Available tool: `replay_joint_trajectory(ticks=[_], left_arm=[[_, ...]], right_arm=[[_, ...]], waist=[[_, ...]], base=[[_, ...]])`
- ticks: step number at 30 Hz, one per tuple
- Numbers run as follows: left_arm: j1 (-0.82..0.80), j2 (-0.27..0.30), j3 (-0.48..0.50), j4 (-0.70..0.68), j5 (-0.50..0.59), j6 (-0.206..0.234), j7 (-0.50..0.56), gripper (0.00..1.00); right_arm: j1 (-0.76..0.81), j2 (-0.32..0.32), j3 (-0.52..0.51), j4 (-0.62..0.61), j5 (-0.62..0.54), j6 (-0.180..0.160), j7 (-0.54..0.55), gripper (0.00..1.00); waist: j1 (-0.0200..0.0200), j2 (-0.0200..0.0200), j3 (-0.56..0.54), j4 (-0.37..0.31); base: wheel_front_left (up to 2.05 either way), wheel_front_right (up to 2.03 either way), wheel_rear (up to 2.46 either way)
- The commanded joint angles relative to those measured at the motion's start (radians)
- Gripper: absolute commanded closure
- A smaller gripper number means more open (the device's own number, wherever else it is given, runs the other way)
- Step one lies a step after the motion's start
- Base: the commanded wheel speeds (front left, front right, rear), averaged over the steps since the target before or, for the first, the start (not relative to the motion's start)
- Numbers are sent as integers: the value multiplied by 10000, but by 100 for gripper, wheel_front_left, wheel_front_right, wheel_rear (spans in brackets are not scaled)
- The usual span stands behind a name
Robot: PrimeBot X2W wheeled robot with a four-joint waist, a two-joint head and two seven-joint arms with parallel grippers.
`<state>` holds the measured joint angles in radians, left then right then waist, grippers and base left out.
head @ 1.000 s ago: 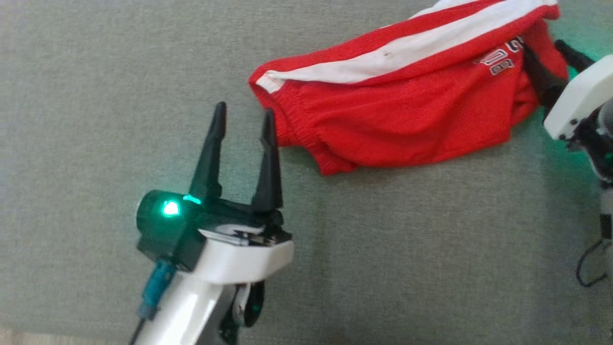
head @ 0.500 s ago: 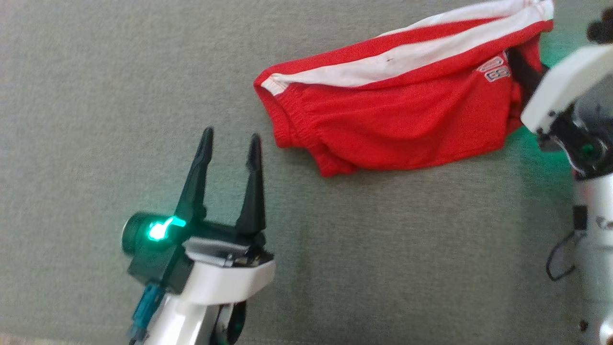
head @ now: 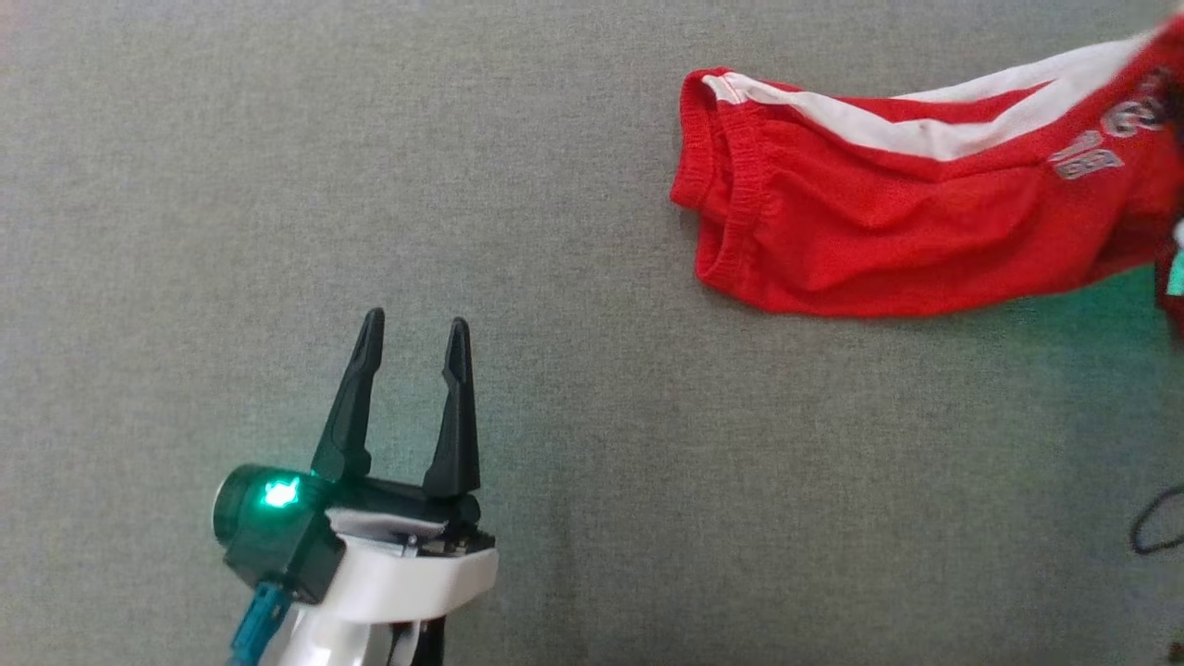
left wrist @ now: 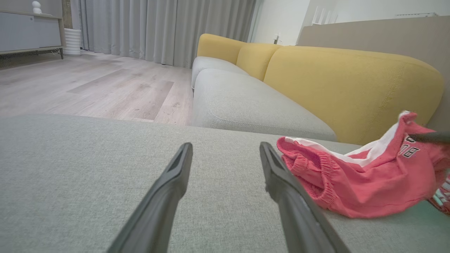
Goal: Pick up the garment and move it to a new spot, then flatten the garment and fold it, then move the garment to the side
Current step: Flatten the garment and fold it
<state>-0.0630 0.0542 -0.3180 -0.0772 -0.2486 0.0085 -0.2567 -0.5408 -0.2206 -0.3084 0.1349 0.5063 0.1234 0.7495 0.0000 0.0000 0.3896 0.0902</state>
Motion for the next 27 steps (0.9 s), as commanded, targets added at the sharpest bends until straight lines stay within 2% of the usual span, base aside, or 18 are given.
replay_joint_trajectory(ticks=[1,5,9,11,15,16,18,26,27], left_arm=[[109,-35,291,-237,-76,-23,-51,0],[294,-37,374,-173,-147,15,-51,0],[378,-38,405,-125,-155,25,-51,0],[365,-38,350,-121,-189,54,-51,0],[366,-38,144,-27,-292,121,-51,0],[429,-38,82,19,-331,180,-51,0],[517,-38,40,53,-353,222,-51,0],[792,-39,-31,170,-358,287,-51,0],[805,-39,-30,184,-361,295,-51,0]], right_arm=[[-35,139,374,-726,67,73,182,100],[249,972,1203,-1592,46,73,630,100],[516,1609,1961,-1650,-86,73,616,100],[648,1686,2296,-1270,-64,73,241,100],[675,1699,3147,81,671,73,-1337,100],[526,1700,3573,733,976,73,-2048,100],[346,1701,3947,1278,1331,73,-2603,100],[-444,1702,4902,2715,2004,73,-3853,100],[-507,1702,5013,2828,2055,73,-3930,68]], waist=[[0,0,-82,20],[0,0,-266,88],[0,0,-427,301],[0,0,-504,467],[0,0,-715,825],[0,0,-816,953],[0,0,-903,1055],[0,0,-1150,1184],[0,0,-1171,1180]], base=[[0,0,0],[0,0,0],[0,0,0],[0,0,0],[0,0,0],[0,0,0],[0,0,0],[0,0,0],[0,0,0]])
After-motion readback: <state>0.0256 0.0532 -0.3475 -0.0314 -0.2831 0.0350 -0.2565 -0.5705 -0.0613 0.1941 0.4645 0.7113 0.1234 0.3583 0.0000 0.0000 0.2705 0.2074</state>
